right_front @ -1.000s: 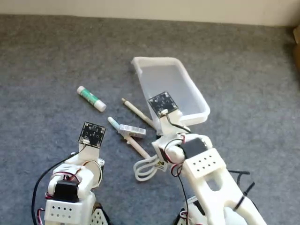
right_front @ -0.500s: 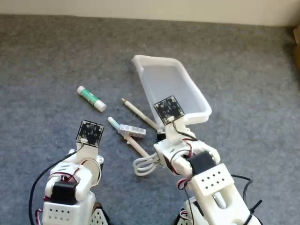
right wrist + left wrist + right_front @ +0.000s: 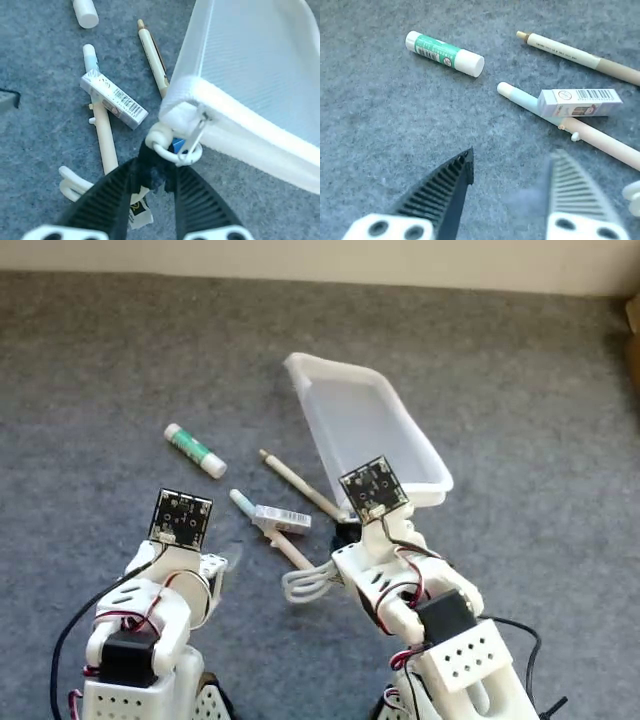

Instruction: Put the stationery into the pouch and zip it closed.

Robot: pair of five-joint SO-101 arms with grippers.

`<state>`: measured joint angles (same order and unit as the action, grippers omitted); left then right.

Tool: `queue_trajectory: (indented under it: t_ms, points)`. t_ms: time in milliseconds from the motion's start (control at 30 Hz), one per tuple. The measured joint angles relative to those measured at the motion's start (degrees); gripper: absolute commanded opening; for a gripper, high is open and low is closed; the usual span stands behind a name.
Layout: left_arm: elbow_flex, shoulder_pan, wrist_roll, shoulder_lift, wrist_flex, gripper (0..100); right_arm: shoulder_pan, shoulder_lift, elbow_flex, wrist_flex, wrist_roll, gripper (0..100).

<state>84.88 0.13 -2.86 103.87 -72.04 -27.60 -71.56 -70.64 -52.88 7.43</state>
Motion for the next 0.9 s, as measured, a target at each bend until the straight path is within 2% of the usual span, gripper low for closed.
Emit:
queue_trajectory:
  t_ms: [133,267,433,600,900]
  points:
    - [-2.3,0.6,0.0,0.0,0.8,32,0.0,-1.6,0.0,0.0,0.0,0.5]
    - [-5.2,5.8,0.2,0.2,1.0,32,0.0,-2.8,0.0,0.0,0.0,0.5]
    - [-5.9,12.6,4.9,0.2,4.7,32,-0.5,-4.3,-0.1,-1.8,0.0,0.5]
    - [-5.9,13.1,5.9,0.0,11.1,32,-4.7,-9.1,-0.1,-7.3,1.8,0.5]
    - [-4.2,13.9,5.9,-0.1,20.2,32,-5.2,-18.5,-1.6,-11.3,3.8,0.5]
